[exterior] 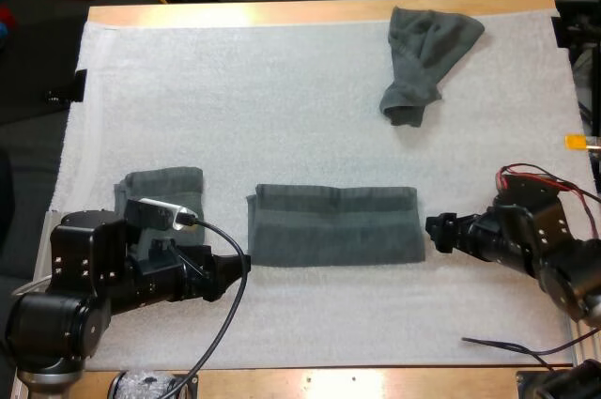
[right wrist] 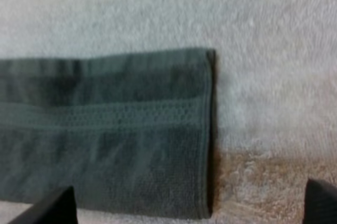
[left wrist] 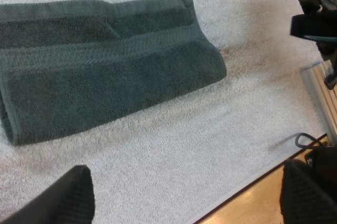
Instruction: Pick towel from pile, fold and stack
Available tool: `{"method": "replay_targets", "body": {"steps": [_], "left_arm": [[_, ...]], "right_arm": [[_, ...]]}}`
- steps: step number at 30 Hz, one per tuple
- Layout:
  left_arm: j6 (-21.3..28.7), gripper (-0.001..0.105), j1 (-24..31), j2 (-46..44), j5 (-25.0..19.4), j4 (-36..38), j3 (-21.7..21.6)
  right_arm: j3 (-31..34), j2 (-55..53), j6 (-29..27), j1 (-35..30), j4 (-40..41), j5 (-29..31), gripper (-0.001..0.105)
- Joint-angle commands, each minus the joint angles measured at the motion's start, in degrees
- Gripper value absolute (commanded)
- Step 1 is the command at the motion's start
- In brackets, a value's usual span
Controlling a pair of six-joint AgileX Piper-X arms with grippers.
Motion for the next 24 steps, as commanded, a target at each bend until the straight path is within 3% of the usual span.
{"method": "replay_targets", "body": {"steps": [1,5,16,24], "left_arm": [[0.4,0.071,0.1,-0.1,0.0,0.1,-0.5],[0.4,0.071,0.1,-0.1,0.2,0.1,-0.5],[0.4,0.071,0.1,-0.1,0.2,0.2,-0.5],[0.4,0.071,0.1,-0.1,0.2,0.2,-0.5]], "right_arm": [[-0.4,0.9,-0.9,-1.1,0.0,-0.8,0.082],[-0.4,3.3,-1.5,-5.8,-1.0,-5.3,0.082],[-0.4,12.5,-8.6,-21.3,-5.5,-26.0,0.082],[-0.4,22.9,-9.5,-23.6,-12.5,-39.6,0.082]]}}
